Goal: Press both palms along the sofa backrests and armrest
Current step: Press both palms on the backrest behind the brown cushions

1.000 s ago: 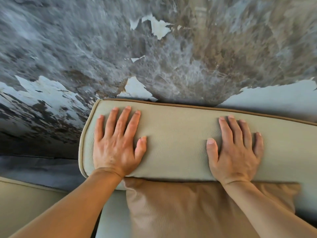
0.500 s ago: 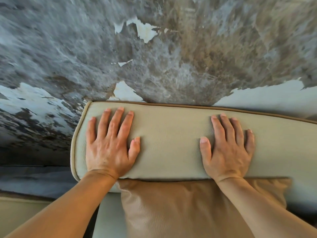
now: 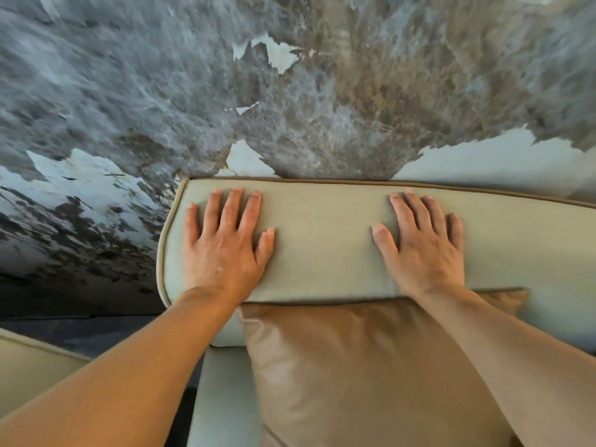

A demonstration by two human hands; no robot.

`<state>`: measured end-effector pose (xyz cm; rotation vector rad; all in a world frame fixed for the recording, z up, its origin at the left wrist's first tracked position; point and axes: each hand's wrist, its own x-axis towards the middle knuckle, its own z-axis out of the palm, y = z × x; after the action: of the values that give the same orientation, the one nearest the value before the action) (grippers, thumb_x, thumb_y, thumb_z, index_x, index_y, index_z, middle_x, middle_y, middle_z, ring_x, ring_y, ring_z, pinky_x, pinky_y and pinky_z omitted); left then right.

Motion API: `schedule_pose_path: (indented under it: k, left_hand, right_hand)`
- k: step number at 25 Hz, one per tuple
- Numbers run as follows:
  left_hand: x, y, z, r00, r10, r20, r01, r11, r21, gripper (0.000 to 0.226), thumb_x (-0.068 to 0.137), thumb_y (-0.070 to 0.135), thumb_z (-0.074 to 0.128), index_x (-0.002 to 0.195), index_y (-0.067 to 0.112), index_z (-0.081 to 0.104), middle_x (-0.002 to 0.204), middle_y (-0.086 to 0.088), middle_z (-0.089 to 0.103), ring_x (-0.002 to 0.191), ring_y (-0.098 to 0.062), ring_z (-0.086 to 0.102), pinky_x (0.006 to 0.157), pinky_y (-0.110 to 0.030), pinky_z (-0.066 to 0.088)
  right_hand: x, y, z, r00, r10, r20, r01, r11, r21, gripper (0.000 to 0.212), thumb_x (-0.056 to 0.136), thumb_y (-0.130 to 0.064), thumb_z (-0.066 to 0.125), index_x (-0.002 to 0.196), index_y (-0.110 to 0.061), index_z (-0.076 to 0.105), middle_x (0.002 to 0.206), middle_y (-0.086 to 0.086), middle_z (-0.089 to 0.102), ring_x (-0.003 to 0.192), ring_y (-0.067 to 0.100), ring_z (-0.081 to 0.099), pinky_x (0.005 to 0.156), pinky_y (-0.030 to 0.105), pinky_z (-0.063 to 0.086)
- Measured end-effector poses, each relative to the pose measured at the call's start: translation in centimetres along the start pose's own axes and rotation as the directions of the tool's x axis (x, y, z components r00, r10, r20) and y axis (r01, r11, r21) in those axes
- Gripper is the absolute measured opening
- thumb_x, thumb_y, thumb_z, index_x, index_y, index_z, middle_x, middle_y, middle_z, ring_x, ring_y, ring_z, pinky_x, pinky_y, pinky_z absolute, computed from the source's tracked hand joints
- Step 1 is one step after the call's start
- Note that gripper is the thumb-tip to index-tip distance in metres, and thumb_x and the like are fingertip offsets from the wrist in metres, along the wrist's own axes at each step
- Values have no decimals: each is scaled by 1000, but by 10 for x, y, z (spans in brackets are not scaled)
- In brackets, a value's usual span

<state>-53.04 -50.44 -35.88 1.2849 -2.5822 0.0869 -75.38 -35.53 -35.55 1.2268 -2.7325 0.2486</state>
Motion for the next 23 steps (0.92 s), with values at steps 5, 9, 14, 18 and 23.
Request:
schedule_pose_path:
  k: [5,9,14,18,23]
  left_hand:
    - [-39,0,-27,975,-18,222,37,996,-82,64,91,54,3,151,31,-1,162,7,-5,147,-20,-8,119,-46,-1]
    - [-78,-20,-76,953,19,302,-26,1000,17,64,92,54,2,151,30,-8,162,4,-7,147,-20,-11,118,-45,-7]
    - [-129,-21,-149,957,-9,289,-4,999,43,65,92,57,1,151,31,-9,162,2,-11,147,-22,-14,116,-47,-11]
    - [-167,-16,-222,971,-12,238,13,1000,-2,67,91,58,0,151,31,-6,162,2,-7,147,-23,-12,117,-49,-10]
    - [-191,-12,-309,982,-5,189,18,998,-65,65,92,57,4,151,30,-3,162,0,-2,147,-24,-10,117,-50,-10]
  right_hand:
    - [-44,-12,-31,976,1,216,-1,1000,0,68,91,-61,8,151,-30,2,162,-8,-1,147,18,-5,118,46,-4]
    - [-97,-23,-72,957,-14,290,19,1000,-15,70,89,-63,3,151,-32,-5,162,-7,-6,147,19,-10,117,49,-7]
    - [-149,-36,-141,952,-37,302,41,999,-6,72,86,-66,-2,150,-35,-9,161,-7,-11,146,18,-15,114,48,-12]
    - [-184,-49,-213,967,-62,247,66,998,-8,76,82,-67,-7,150,-34,-8,162,-5,-9,147,19,-13,114,50,-10]
    - [-225,-75,-302,970,-83,228,91,996,-23,74,84,-66,-3,151,-32,-7,162,-5,-8,147,19,-12,114,50,-12]
